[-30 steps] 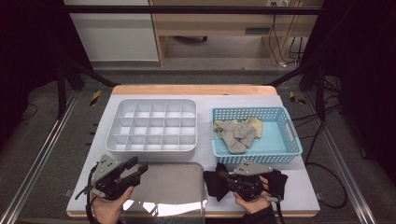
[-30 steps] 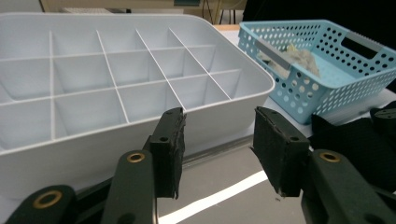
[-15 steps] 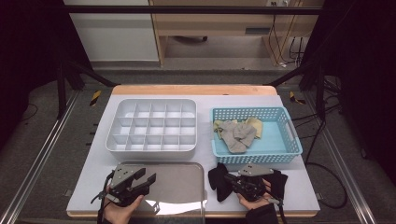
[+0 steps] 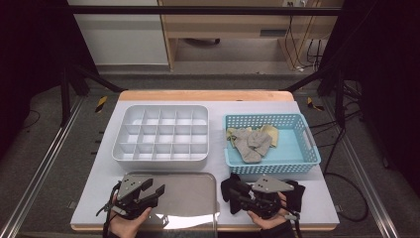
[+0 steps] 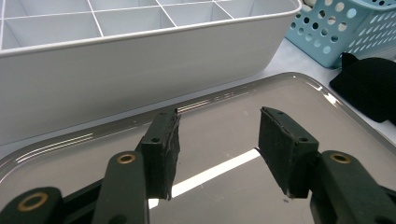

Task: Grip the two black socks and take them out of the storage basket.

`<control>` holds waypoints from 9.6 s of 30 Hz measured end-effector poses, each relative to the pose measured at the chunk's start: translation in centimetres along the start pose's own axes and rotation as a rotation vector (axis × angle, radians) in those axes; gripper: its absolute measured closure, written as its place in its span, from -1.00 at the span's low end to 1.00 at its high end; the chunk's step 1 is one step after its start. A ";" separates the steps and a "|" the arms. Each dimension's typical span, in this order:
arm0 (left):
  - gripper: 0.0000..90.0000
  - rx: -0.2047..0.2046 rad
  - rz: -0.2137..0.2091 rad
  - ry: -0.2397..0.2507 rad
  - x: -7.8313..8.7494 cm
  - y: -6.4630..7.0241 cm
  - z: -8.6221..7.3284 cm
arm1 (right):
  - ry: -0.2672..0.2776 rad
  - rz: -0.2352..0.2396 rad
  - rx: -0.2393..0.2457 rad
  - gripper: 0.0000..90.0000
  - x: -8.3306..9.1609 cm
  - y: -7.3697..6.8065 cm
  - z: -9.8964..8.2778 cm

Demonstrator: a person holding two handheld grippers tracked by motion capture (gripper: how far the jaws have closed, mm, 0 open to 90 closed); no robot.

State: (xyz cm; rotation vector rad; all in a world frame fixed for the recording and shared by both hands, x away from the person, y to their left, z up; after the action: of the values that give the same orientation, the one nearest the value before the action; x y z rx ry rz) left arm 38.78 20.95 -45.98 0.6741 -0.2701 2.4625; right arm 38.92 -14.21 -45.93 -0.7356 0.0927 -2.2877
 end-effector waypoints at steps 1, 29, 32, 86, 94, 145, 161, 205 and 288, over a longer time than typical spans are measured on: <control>0.04 -0.001 -0.001 0.000 0.0 0.0 0.0 | -0.012 0.004 0.010 0.30 -0.4 -0.3 -0.1; 0.05 -0.004 -0.041 -0.003 -0.2 0.5 0.0 | 0.013 -0.082 -0.122 0.88 2.4 4.2 0.7; 0.05 -0.007 -0.048 0.000 -0.2 0.5 0.1 | 0.042 -0.038 -0.115 0.89 2.8 4.2 1.0; 0.50 -0.144 -0.232 -0.198 -4.6 8.4 0.6 | -0.114 0.057 -0.001 0.35 -3.7 1.4 -0.7; 0.80 -0.135 -0.205 -0.220 -4.9 8.2 0.6 | -0.161 0.088 -0.002 0.57 -4.8 1.0 -1.1; 0.98 -0.110 -0.240 -0.234 -6.4 7.2 1.3 | -0.140 0.284 0.065 0.91 -4.2 -4.1 -0.7; 0.57 -0.063 -0.254 -0.196 -5.6 6.1 1.8 | -0.243 0.347 0.074 0.88 -4.6 -4.9 -2.8; 0.93 -0.160 -0.155 -0.140 -5.7 5.2 1.9 | -0.087 0.160 0.015 0.94 -3.7 -2.8 1.2; 0.88 -0.078 -0.184 -0.129 -4.2 3.9 2.3 | -0.017 0.124 0.084 1.00 -4.1 -4.6 1.0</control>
State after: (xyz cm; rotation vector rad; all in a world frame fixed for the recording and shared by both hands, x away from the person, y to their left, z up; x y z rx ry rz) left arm 40.46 15.02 -46.40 0.7895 -0.3363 2.2260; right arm 38.99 -8.00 -45.83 -0.6863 0.0326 -2.1538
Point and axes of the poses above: each handheld gripper's, and its own axes: x roughly backward along the jaws, z roughly out of its top, y roughly to its right, the point moved 2 cm from there along -x, roughly forward along the jaws, and after that the axes turned 11 degrees about -x, right-handed, at the moved point
